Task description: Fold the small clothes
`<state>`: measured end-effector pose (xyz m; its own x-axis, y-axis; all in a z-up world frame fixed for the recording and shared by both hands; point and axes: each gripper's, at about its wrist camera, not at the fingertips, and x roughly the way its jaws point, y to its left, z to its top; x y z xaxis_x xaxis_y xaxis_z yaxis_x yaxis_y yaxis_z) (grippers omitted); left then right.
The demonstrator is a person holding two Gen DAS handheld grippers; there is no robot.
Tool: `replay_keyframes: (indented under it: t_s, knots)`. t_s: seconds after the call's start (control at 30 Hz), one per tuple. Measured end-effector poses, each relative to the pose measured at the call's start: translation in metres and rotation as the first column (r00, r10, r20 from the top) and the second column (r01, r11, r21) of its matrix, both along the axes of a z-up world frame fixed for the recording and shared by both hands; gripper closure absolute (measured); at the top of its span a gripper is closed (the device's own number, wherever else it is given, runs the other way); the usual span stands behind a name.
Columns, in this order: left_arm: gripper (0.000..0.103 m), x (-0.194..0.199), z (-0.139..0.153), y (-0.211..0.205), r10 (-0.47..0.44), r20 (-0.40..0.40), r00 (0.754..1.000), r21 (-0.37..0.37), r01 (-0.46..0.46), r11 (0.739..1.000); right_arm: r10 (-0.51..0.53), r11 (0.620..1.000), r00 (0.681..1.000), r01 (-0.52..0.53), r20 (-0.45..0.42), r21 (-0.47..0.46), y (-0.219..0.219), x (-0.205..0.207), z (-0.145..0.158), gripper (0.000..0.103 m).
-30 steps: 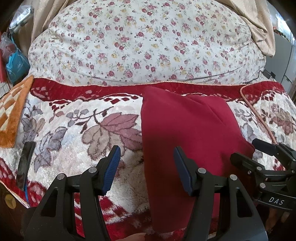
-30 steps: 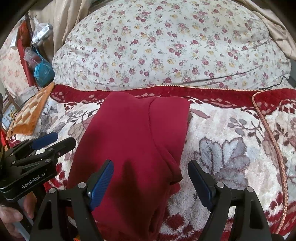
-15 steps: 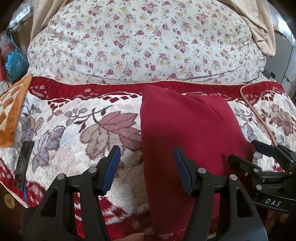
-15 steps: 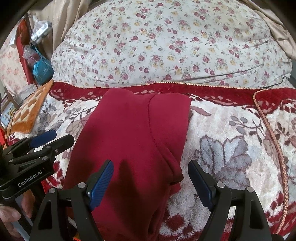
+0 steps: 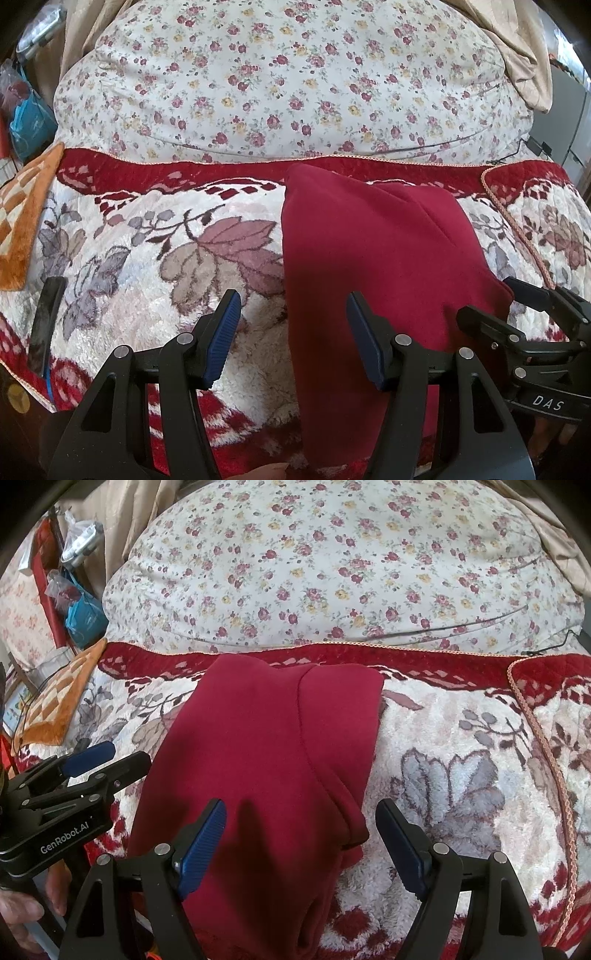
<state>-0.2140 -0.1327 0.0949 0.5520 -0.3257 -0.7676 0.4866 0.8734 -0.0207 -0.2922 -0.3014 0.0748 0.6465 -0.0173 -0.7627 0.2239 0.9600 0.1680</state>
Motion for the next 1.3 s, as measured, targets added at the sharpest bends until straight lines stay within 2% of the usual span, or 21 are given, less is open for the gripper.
replay_keyframes:
  t_s: [1.1,1.3]
  knots:
    - [0.044,0.009,-0.008,0.001,-0.006,-0.022,1.0,-0.007,0.005,1.0,0.016,1.0,1.0,-0.015,-0.026,0.016,-0.001,0.011,-0.008,0.022]
    - [0.044,0.04,-0.003,0.017,0.016,-0.032,0.999,-0.039,-0.017,0.999,0.001,0.999,1.0,0.0,-0.012,0.04,-0.018,0.014,-0.002,0.022]
